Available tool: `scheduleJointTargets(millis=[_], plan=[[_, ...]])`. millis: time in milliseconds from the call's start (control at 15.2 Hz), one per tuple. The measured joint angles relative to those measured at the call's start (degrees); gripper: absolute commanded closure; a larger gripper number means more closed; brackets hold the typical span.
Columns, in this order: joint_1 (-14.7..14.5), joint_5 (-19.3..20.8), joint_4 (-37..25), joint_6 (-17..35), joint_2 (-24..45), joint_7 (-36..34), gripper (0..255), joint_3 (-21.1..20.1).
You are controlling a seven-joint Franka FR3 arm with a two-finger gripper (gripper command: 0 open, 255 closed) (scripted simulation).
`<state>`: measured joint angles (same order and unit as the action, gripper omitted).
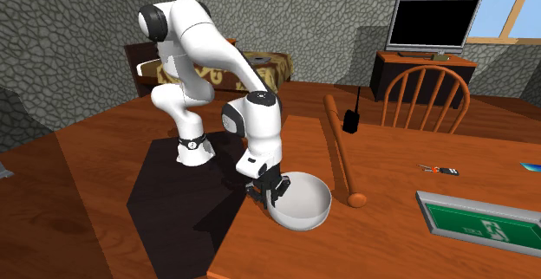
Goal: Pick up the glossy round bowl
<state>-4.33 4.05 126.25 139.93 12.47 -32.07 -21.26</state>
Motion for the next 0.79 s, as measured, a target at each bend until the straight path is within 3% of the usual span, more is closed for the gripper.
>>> scheduleJointTargets(millis=[330,792], plan=[[0.01,0.02,-0.02,0.02,0.04,0.02,255,0.01],[0.44,-1.72,-1.09,-4.02,-3.04,1.13,255,-0.55]])
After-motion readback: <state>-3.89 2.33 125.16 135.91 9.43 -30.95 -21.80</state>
